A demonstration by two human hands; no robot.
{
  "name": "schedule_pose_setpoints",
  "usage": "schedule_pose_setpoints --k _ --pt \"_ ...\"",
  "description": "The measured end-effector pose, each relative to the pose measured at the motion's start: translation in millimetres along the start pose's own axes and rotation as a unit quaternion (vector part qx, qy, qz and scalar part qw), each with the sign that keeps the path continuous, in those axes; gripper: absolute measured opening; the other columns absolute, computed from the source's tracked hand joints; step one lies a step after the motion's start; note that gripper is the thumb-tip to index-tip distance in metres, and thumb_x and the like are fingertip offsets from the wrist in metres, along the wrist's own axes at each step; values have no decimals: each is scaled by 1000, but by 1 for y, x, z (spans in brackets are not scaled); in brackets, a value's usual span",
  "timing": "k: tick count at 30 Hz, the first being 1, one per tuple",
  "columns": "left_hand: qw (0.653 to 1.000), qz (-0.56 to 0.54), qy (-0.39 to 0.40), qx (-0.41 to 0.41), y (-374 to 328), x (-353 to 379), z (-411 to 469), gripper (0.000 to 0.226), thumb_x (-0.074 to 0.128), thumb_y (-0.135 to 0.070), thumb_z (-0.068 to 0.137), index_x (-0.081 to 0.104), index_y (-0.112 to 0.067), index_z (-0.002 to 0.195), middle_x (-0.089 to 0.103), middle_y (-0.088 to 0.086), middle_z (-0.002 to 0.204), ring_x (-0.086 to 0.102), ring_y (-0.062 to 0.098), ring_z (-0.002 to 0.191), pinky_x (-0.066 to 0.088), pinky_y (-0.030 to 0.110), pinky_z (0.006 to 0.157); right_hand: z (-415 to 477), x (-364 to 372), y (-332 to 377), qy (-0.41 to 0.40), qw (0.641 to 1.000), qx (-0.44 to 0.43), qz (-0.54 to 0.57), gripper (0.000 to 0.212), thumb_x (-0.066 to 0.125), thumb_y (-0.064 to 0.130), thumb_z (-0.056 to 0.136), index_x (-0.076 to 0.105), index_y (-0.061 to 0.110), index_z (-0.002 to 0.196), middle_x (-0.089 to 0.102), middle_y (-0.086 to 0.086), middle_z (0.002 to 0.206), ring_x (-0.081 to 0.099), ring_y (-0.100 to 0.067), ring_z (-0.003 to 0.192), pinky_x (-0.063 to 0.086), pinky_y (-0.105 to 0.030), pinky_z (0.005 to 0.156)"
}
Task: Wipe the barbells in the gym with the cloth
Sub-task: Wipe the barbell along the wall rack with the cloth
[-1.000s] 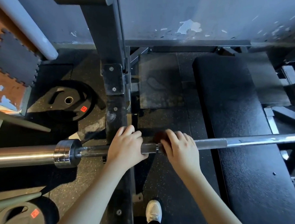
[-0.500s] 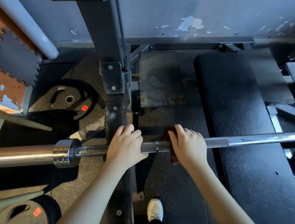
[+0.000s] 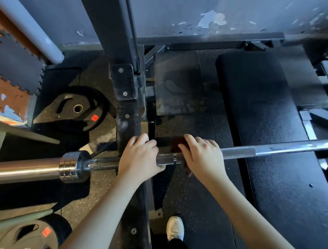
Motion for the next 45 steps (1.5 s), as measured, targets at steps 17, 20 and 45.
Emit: schedule_pose_setpoints --k 17,20,45 --pt "999 13 44 12 6 5 6 59 49 -68 77 76 -15 81 65 -4 88 55 22 101 46 40 91 -45 -17 -48 -43 994 76 60 37 47 33 94 60 7 115 65 -12 119 56 -32 115 36 -46 106" --pt "999 -3 51 18 6 2 6 72 37 -75 79 75 -15 91 66 -4 95 55 22 108 43 41 97 -39 -7 -5 -37 988 111 102 34 46 31 92 63 9 113 63 -10 122 54 -30 118 36 -48 107" --pt "996 -34 1 -82 5 -4 4 48 31 -28 92 72 -9 110 67 3 110 53 25 118 40 47 105 -46 4 27 -31 982 59 177 36 52 29 91 61 13 123 56 -14 128 48 -30 120 35 -47 109"
Point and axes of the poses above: each hand's wrist, its own z-axis towards the middle knuckle, its own x-axis out of the palm, y = z × x, the point moved 3 cm from there along z, towards the middle knuckle
